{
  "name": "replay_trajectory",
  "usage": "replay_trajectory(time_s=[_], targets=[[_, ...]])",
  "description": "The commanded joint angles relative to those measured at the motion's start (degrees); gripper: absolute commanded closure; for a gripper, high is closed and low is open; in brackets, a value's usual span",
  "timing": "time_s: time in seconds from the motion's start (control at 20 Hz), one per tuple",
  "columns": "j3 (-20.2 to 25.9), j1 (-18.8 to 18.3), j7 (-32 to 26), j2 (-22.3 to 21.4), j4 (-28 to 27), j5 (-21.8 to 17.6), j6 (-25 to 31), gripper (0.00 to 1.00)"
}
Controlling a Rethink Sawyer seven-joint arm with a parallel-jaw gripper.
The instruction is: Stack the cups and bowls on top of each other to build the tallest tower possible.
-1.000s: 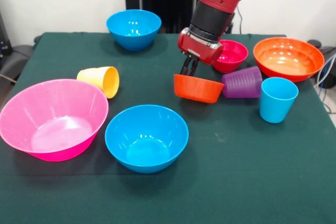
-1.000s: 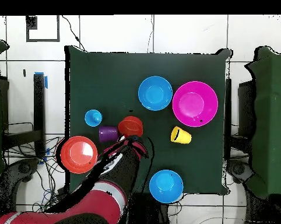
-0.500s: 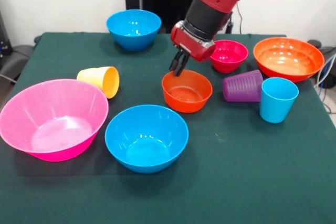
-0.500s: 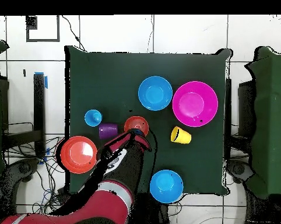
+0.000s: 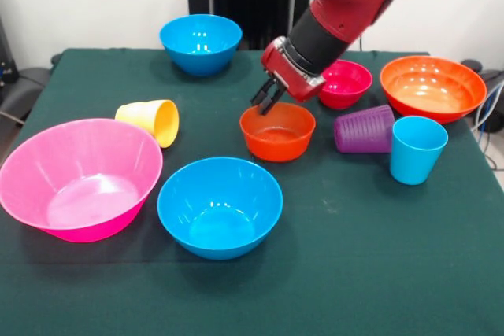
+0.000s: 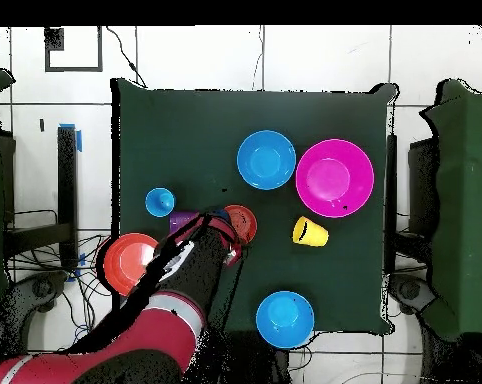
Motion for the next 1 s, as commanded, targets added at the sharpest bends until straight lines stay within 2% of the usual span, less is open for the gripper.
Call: replay_trajectory(time_s=[0.05,0.1,0.15,0.25,0.45,0.6,0.75,1.0], targets=[[8.94,-0.34,-7.00,6.97,-5.70,-1.51,0.06,0.00],[10.24,-1.59,-8.23,6.61,-5.14,-1.14,-0.16,0.00],[11.24,-2.67,-9.08,6.84,-5.14,-2.02,-3.15,0.00],[12.80,-4.38,-7.69,7.07,-4.42,-0.55,-5.10,0.00],[15.67,-6.93,-10.30,5.26,-2.83,1.21,0.41,0.00],[14.34,-5.16,-10.93,3.09,-3.58,0.92,6.41,0.00],[11.46,-1.41,-10.16,0.54,-5.25,0.63,13.12,0.00],[11.68,0.69,-11.19,-3.33,-6.89,2.34,22.83,0.00]])
